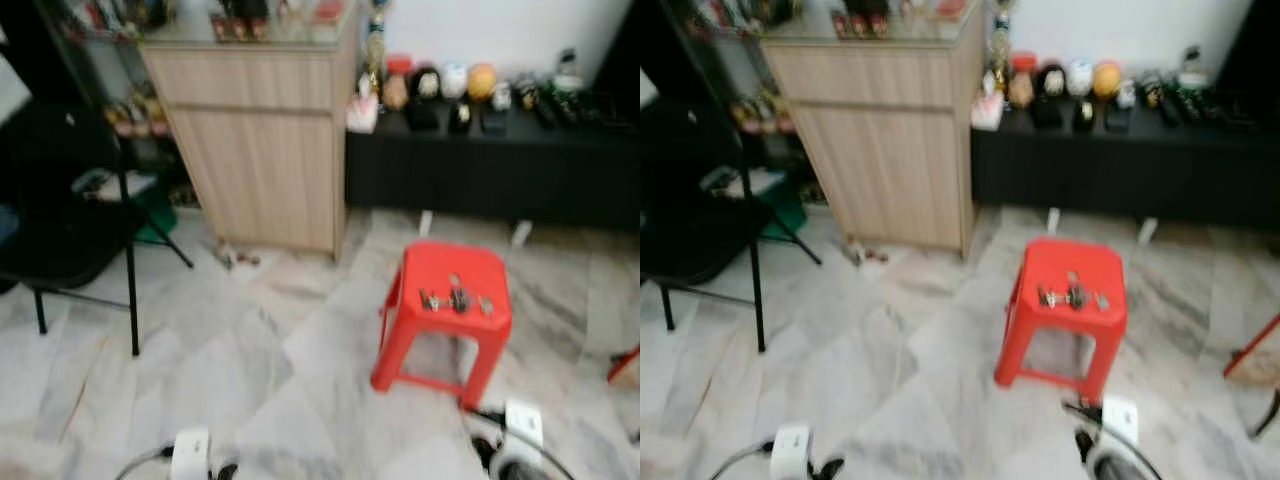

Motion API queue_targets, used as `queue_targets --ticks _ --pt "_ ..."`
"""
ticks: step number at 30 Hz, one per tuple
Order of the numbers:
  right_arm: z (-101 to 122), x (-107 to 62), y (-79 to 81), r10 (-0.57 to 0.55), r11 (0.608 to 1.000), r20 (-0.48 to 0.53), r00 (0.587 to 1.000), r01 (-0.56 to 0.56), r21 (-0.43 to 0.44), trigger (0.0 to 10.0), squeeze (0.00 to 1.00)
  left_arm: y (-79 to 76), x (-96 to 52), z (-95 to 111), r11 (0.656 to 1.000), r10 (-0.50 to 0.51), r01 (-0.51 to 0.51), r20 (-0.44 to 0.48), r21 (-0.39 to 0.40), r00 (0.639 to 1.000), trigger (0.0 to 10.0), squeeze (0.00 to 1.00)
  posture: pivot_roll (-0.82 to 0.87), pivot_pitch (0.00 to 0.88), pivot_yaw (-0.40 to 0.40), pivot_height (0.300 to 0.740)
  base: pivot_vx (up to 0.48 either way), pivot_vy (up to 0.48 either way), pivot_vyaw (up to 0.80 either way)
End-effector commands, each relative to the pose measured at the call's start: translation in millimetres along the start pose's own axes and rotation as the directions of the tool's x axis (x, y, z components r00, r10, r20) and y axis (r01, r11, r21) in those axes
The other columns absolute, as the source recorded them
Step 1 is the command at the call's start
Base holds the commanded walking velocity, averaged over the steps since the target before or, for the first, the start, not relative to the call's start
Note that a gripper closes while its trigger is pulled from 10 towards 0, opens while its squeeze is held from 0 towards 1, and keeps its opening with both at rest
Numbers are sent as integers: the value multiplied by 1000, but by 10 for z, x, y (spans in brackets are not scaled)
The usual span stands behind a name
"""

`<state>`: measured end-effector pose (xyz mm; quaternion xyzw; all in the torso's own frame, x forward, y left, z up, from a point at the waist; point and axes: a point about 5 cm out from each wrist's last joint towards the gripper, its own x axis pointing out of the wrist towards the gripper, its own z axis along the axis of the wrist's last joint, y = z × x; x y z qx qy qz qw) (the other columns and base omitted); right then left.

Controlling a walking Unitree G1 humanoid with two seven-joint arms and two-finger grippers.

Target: Hang keys on a hook

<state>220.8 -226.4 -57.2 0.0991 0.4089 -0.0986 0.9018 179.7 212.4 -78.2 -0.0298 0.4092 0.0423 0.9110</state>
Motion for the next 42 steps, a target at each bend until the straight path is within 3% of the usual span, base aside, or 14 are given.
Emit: queue_targets --ticks 1,30,42 --pt "-55 -2 33 13 1000 -19 1000 -14 -11 10000 0 53 -39 -138 1000 19 -20 -59 -8 998 10000 0 61 92 -12 740 322 0 0" --pt "-50 -4 52 33 999 15 999 -33 36 10000 0 40 -47 -168 1000 7 -7 -67 11 998 10000 0 58 32 -7 740 329 0 47" --pt "46 -11 71 50 998 123 991 -55 39 10000 0 36 -46 -176 1000 18 -19 -72 -13 997 10000 0 59 0 -14 740 0 0 0"
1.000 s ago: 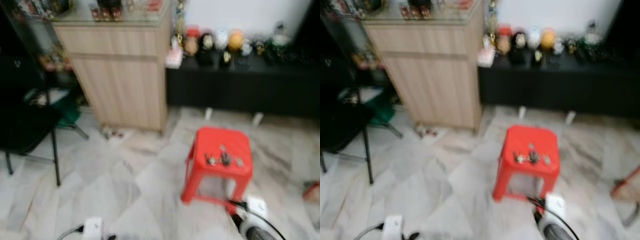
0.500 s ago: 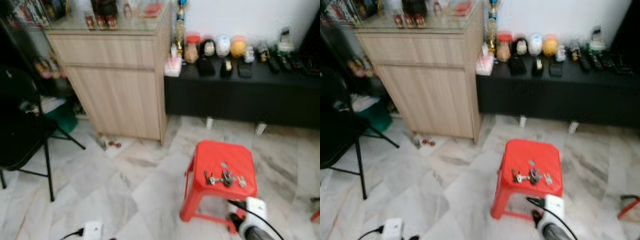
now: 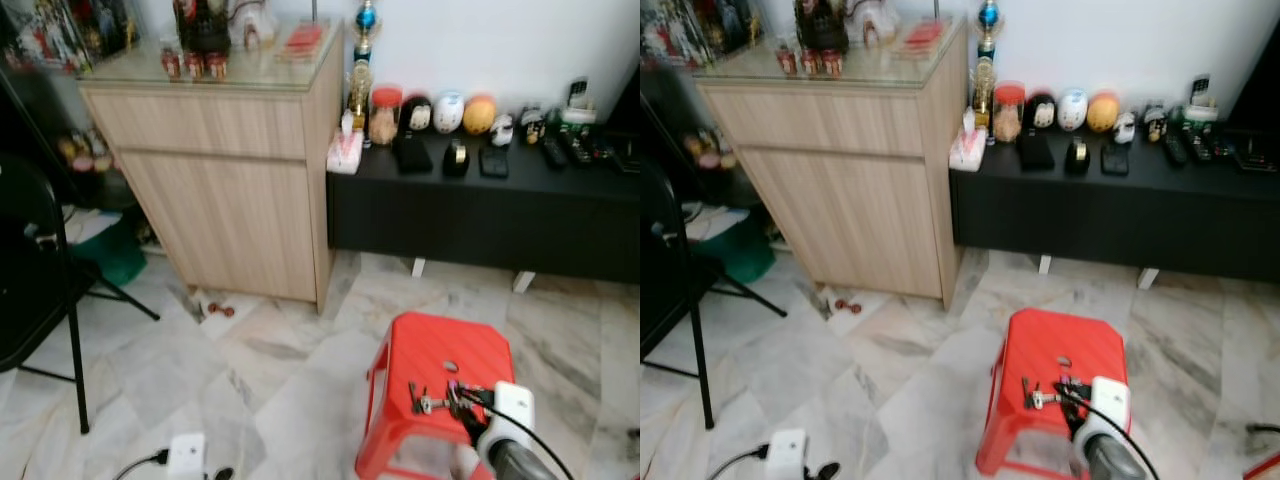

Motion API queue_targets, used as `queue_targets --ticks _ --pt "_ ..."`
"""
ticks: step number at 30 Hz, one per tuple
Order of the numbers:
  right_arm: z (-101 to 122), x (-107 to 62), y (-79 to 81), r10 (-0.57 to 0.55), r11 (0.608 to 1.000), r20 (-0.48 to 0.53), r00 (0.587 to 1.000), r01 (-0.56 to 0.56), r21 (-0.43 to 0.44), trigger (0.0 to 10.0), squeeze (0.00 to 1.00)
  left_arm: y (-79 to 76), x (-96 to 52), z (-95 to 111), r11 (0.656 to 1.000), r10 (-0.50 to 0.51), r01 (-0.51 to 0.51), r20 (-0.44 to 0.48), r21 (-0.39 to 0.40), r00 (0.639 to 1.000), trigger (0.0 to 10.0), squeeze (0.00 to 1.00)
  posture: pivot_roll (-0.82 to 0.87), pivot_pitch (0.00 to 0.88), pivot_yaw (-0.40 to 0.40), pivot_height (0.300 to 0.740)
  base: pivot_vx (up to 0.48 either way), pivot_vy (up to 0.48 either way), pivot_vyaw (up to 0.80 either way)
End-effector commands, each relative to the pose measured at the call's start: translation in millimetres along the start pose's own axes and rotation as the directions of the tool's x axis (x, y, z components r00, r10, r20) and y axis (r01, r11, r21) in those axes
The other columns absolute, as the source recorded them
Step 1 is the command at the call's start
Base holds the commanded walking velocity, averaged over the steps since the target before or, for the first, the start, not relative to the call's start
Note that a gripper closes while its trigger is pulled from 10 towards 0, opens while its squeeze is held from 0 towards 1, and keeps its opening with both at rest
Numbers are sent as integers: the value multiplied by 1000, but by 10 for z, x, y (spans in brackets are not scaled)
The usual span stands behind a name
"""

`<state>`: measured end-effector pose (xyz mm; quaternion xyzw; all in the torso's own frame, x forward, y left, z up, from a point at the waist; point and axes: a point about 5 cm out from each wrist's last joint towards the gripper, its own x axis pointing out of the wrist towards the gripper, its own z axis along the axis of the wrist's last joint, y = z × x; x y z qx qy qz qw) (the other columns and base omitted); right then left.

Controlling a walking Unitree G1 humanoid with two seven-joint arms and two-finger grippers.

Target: Hang keys on a hook

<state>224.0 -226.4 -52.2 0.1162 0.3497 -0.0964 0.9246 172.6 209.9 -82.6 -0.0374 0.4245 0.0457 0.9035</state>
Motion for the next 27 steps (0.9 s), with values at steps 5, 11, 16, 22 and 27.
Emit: queue_targets --ticks 5,11,16,22,27 --pt "229 -13 434 135 991 266 954 -127 -47 10000 0 80 -46 -138 1000 25 -25 -46 0 999 10000 0 57 0 -8 740 0 0 0" --pt "348 -44 534 213 977 361 908 -190 -99 10000 0 105 -62 -179 999 37 -37 -55 1 998 10000 0 61 0 -9 740 0 0 0" --pt "417 -56 634 297 953 379 877 -247 -174 10000 0 117 -68 -188 999 47 -47 -54 -9 997 10000 0 66 0 -22 740 0 0 0" --pt "460 -59 593 241 969 406 881 -197 -149 10000 0 112 -73 -203 998 53 -54 -51 -28 997 10000 0 60 0 -22 740 0 0 0" --pt "496 -49 457 156 984 415 896 -104 -144 10000 0 116 -83 -232 998 55 -57 -56 -31 997 10000 0 74 0 -21 740 0 0 0"
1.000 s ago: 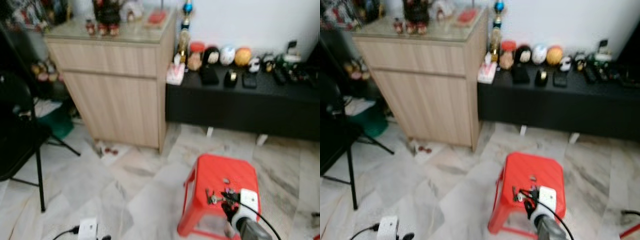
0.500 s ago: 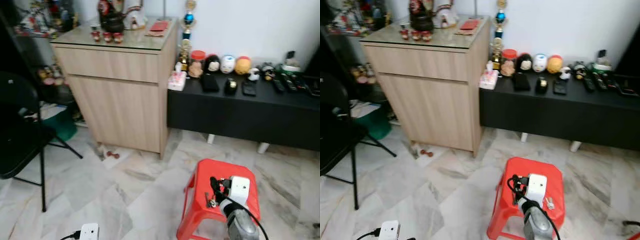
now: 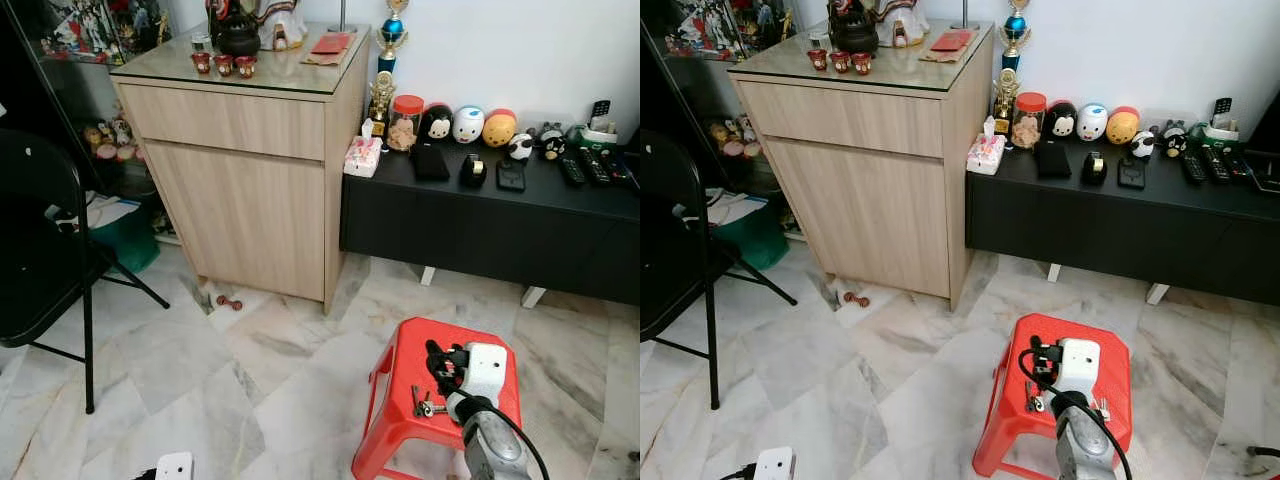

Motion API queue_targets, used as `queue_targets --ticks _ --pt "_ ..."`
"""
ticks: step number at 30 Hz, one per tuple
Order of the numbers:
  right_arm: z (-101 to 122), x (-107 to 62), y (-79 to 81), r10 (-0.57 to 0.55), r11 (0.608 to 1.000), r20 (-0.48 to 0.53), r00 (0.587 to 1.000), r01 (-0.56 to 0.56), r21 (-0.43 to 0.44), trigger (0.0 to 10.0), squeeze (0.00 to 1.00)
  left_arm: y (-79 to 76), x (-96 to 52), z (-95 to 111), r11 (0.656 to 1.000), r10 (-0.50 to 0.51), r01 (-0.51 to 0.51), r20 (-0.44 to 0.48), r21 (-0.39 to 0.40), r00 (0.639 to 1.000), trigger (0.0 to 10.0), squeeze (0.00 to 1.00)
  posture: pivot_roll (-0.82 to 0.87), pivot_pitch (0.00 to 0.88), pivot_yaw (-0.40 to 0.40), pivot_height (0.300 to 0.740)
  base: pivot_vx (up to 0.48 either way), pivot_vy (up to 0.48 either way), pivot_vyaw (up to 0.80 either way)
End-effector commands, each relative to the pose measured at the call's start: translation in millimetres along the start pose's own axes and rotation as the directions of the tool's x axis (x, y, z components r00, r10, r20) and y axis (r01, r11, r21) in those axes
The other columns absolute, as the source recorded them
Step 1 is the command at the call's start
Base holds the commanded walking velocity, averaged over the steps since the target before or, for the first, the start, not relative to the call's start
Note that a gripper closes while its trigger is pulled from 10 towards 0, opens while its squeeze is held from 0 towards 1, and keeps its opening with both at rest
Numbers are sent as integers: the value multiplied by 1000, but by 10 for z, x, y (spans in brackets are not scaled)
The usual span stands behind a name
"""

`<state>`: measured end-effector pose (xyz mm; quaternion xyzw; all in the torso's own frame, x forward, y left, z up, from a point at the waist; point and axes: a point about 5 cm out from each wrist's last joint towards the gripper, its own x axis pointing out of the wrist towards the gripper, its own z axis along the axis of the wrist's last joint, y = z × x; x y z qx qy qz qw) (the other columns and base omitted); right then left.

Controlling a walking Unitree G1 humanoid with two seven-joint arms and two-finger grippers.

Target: Hang keys on a hook

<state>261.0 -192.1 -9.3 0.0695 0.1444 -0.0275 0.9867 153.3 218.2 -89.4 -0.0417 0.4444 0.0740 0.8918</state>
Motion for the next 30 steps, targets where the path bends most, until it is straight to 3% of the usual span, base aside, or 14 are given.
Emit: queue_targets --ticks 1,6,15,21,30 --pt "61 17 -72 -33 999 22 999 33 -17 10000 0 18 -17 -57 1000 9 -9 -11 -7 1000 10000 0 70 0 -20 740 0 0 0" --pt "157 40 -156 -35 995 52 998 40 -86 10000 0 40 -25 -76 1000 19 -19 -15 -16 1000 10000 0 63 0 -19 740 0 0 0" --pt "265 108 -206 -79 994 62 995 83 -66 10000 0 39 -17 -48 999 28 -28 -4 -42 1000 10000 0 75 31 -34 740 0 0 0" --pt "296 179 -73 -37 998 49 998 39 -52 10000 0 54 -15 -39 998 40 -40 -8 -53 999 10000 0 84 53 -40 702 0 0 0" --pt "226 156 -72 -43 998 16 999 44 -42 10000 0 51 -10 -26 998 32 -32 -8 -56 999 10000 0 85 73 -34 647 0 0 0"
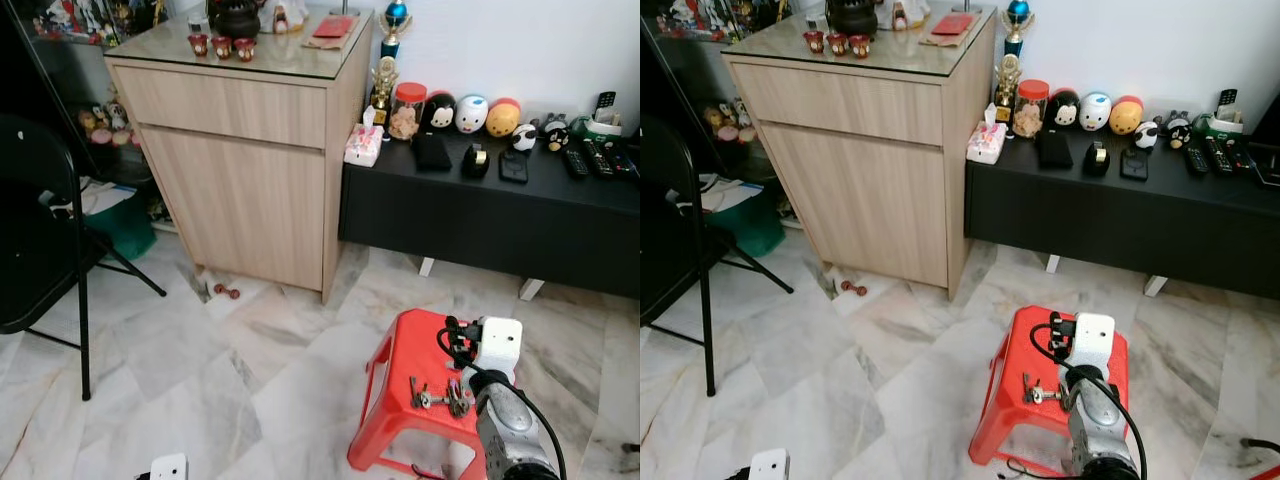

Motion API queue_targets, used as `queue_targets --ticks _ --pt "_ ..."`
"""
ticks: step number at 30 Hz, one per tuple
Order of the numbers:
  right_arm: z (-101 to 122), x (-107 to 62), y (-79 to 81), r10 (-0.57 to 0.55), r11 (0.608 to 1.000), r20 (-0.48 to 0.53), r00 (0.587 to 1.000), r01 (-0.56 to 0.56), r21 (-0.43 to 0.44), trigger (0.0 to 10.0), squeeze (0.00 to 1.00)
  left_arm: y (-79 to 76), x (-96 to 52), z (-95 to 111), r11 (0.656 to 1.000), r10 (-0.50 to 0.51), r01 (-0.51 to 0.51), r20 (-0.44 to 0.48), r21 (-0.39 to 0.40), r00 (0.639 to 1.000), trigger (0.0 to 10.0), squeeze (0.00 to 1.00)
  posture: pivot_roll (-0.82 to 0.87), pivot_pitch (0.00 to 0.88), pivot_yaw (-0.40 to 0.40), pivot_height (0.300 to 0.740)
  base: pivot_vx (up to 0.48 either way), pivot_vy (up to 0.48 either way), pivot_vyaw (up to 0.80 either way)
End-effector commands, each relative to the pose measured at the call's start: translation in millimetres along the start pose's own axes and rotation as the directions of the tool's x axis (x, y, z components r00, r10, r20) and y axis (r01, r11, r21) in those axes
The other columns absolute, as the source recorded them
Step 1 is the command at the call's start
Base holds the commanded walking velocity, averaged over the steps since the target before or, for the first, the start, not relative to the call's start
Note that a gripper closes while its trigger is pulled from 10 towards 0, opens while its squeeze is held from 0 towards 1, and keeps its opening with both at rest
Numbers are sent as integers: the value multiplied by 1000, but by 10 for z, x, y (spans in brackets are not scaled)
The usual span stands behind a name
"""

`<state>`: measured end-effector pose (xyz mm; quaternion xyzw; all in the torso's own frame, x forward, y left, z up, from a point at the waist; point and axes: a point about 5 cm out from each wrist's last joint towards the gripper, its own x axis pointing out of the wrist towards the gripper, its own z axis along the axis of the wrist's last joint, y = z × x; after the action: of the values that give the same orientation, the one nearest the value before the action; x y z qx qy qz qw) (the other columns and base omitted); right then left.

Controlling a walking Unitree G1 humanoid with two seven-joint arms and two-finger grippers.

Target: Hang keys on a hook

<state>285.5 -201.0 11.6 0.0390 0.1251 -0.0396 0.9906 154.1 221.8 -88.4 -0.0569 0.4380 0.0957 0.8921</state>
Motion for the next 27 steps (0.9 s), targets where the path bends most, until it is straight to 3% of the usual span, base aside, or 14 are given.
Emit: queue_targets --ticks 1,7,11,17,22,23,24,27 --pt "-58 -27 -35 -20 999 -26 999 21 24 10000 0 21 -10 -42 1000 9 -10 -19 -9 1000 10000 0 82 75 -32 642 0 0 0" --pt "-100 -37 4 10 1000 -51 999 -9 19 10000 0 29 -11 -24 1000 20 -20 2 -13 1000 10000 0 85 84 -33 642 0 0 0" --pt "-114 -40 3 13 1000 -59 998 -11 27 10000 0 38 -16 19 999 33 -32 54 -12 998 10000 0 85 89 -34 642 0 0 0" --pt "-119 -40 15 31 999 -65 997 -28 34 10000 0 25 -39 135 996 29 -13 204 -83 979 10000 0 94 93 -36 642 0 0 0" --pt "-131 -37 34 36 999 -75 997 -34 38 10000 0 4 -42 176 998 -5 19 237 -60 971 10000 0 96 92 -34 642 0 0 0" --pt "-128 -34 50 40 998 -73 997 -37 41 10000 0 -41 -1 517 999 -25 39 347 -34 938 10000 0 96 92 -33 642 0 0 0" --pt "-124 -30 61 43 998 -71 997 -40 45 10000 0 -117 9 1065 998 -44 58 501 -12 864 10000 0 94 91 -32 642 0 0 0" --pt "-123 -29 64 44 998 -71 997 -41 47 10000 0 -145 -7 1223 998 -49 65 549 -9 834 10000 0 92 90 -31 642 0 0 0"
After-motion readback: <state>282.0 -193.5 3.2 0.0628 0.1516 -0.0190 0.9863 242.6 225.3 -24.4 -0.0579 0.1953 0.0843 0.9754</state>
